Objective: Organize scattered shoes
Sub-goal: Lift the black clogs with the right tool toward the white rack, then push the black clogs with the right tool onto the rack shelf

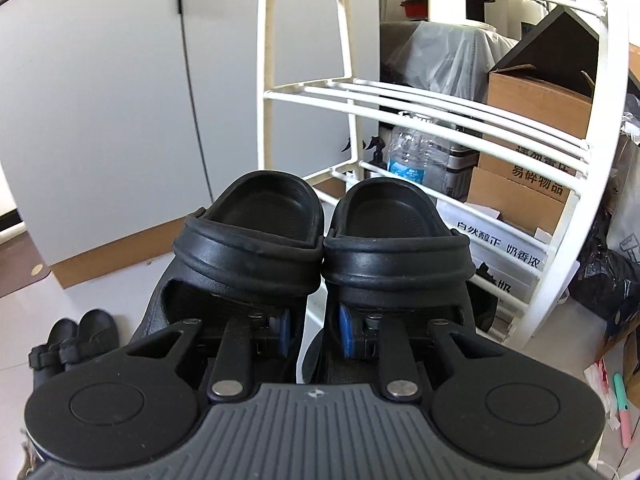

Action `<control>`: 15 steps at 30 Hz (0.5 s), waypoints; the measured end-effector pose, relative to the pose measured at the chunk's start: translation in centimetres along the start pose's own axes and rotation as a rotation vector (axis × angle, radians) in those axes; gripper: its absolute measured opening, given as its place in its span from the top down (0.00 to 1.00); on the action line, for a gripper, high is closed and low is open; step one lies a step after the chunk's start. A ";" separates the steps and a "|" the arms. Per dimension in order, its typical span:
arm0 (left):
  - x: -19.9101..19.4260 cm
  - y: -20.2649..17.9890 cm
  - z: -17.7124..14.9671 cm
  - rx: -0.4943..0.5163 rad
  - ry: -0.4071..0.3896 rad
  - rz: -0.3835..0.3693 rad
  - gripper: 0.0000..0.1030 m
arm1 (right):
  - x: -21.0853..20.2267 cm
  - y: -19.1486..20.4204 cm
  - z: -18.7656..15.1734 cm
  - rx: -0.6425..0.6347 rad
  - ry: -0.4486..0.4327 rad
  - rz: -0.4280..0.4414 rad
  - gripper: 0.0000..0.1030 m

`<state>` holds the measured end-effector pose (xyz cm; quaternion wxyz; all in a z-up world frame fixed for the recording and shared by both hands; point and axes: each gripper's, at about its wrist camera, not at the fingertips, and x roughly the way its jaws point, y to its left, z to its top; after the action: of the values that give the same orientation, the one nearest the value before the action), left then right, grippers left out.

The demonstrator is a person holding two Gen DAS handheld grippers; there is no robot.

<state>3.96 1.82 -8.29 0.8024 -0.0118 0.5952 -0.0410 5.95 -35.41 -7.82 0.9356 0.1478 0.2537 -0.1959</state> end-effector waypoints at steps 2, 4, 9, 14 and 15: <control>0.3 -0.1 0.0 0.005 0.004 0.005 0.20 | 0.7 -0.4 0.8 0.026 -0.014 -0.017 0.74; 0.9 0.0 -0.1 0.000 0.017 0.011 0.20 | 1.4 -0.8 1.6 0.055 -0.024 -0.029 0.74; 2.3 0.4 -0.2 -0.011 0.053 0.036 0.20 | 3.4 -2.1 3.1 0.114 -0.036 -0.060 0.74; 2.8 0.3 -0.2 -0.010 0.075 0.029 0.20 | 5.7 -3.9 4.6 0.164 -0.047 -0.115 0.74; 2.9 0.3 -0.2 -0.011 0.079 0.025 0.20 | 6.1 -4.4 4.9 0.172 -0.049 -0.128 0.74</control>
<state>4.66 1.84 -11.14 0.7786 -0.0071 0.6268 -0.0283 10.90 -42.90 -7.83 0.9109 0.2063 0.2221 -0.2798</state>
